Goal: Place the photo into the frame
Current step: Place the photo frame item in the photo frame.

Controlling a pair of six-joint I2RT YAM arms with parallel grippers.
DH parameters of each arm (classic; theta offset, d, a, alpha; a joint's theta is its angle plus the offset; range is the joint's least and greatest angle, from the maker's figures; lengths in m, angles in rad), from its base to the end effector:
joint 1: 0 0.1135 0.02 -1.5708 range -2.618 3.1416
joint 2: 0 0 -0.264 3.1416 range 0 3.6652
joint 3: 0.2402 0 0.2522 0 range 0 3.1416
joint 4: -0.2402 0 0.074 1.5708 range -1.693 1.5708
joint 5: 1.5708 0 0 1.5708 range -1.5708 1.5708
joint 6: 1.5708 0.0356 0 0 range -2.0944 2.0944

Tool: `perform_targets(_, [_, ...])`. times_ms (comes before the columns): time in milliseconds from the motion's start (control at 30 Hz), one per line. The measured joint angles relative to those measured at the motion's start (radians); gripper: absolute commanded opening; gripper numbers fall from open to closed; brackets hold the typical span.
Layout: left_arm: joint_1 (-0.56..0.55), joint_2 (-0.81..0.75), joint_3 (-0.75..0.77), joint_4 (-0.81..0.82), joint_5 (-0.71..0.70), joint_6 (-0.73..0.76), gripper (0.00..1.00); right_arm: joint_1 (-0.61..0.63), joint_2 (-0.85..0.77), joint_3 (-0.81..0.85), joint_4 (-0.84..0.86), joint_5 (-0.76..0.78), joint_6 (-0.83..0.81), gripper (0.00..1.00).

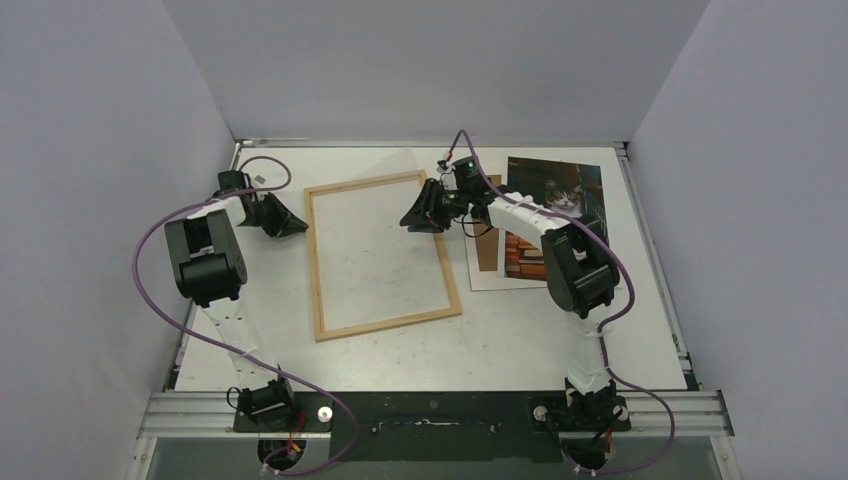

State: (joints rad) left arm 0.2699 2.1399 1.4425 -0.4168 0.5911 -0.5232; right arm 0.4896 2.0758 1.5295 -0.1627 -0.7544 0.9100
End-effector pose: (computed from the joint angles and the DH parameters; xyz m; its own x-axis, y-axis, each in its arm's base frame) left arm 0.4238 0.0967 0.1316 -0.7570 -0.6399 -0.1320 -0.4189 0.6304 -0.6536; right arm 0.3981 0.2397 0.2035 -0.9854 0.1268 -0.1138 -0.0382 0.4864 0.8729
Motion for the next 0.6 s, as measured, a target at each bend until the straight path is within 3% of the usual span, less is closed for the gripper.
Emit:
perform_targets(133, [0.000, 0.001, 0.000, 0.002, 0.003, 0.002, 0.06, -0.011, 0.008, -0.029, 0.035, -0.017, -0.010, 0.29])
perform_targets(333, [0.000, 0.003, 0.000, 0.004, 0.010, 0.003, 0.08, -0.018, 0.062, -0.042, 0.106, -0.052, -0.010, 0.06])
perform_targets(600, [0.000, 0.005, 0.000, 0.009, 0.016, 0.003, 0.08, -0.030, 0.082, -0.108, 0.249, -0.092, 0.079, 0.00])
